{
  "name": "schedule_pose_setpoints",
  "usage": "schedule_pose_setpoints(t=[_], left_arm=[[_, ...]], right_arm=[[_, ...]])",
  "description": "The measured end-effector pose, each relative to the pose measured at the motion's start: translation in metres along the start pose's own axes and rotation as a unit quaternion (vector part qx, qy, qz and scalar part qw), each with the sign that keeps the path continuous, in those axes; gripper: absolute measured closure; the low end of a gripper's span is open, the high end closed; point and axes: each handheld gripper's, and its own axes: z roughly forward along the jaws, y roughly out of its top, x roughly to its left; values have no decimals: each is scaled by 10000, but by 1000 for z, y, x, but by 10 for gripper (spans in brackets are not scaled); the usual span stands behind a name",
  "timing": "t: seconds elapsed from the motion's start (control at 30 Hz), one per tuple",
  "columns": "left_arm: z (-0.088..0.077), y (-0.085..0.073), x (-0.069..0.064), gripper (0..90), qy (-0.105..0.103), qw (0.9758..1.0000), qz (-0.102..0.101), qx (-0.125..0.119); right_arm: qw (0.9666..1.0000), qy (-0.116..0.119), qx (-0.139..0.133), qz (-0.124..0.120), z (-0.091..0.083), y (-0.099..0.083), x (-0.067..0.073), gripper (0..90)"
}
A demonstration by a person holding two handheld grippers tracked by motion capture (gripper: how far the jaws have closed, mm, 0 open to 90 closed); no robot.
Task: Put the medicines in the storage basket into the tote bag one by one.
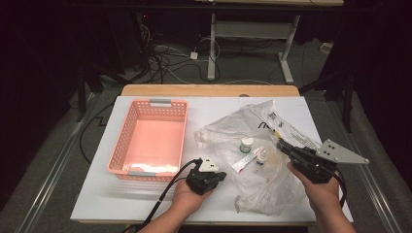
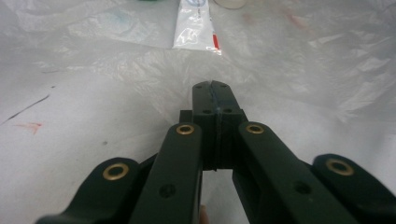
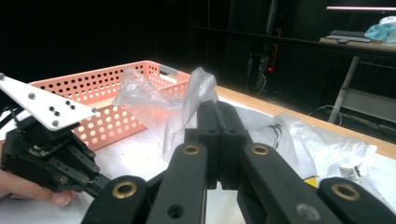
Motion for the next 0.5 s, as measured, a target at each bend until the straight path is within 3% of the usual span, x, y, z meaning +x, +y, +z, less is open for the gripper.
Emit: schedule_pose_setpoints(t=[0.07, 0.13, 0.3, 0.37, 0.5], left_arm=[[-5, 0, -1, 883, 28, 10000, 15, -53], [-8, -1, 1, 878, 134, 9998, -119, -93], [-18, 0, 6, 736, 143, 9992, -150, -334], [-17, 2, 8, 611, 241, 9983, -189, -493], [1, 15, 11, 287, 411, 9982, -209, -376]], right_arm=[[10000, -9, -19, -4, -2, 1, 0, 900], [10000, -24, -40, -8, -3, 1, -1, 900], [10000, -19, -24, -26, -4, 1, 1, 900], [10000, -19, -29, -28, -3, 1, 1, 900], [10000, -10, -15, -31, -2, 1, 2, 900]])
